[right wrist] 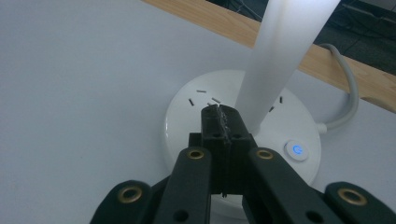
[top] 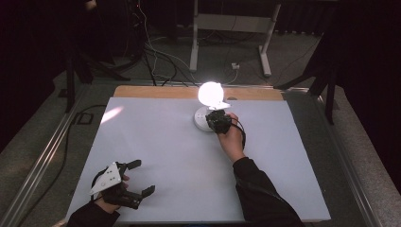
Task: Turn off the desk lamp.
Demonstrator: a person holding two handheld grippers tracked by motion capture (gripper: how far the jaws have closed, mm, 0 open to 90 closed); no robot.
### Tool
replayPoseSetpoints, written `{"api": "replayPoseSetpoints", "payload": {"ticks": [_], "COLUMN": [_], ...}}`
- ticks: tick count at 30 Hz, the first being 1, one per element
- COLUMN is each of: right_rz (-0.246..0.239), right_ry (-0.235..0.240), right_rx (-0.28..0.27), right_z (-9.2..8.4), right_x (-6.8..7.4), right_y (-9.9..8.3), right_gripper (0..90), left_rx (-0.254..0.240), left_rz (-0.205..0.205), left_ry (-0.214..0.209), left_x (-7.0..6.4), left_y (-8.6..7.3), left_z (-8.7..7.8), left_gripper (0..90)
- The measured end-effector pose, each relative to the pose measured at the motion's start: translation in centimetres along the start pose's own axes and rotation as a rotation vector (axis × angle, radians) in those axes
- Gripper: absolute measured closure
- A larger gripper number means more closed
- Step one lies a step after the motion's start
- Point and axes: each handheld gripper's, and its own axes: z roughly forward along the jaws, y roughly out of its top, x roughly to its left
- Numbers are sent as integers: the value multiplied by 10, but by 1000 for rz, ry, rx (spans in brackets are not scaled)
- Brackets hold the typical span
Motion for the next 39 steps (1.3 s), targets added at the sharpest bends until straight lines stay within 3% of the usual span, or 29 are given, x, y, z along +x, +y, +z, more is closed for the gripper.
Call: {"api": "replayPoseSetpoints", "payload": {"ticks": [22, 39], "right_rz": [-2, 2], "right_ry": [6, 27], "right_rx": [36, 26], "right_z": [16, 9], "right_x": [4, 5], "right_y": [-11, -12], "right_gripper": [900, 900], "left_rx": [-3, -2], "left_rz": [-2, 0], "left_ry": [-1, -3], "left_x": [0, 0], "left_y": [0, 0], "left_z": [0, 0], "left_gripper": [5, 5]}}
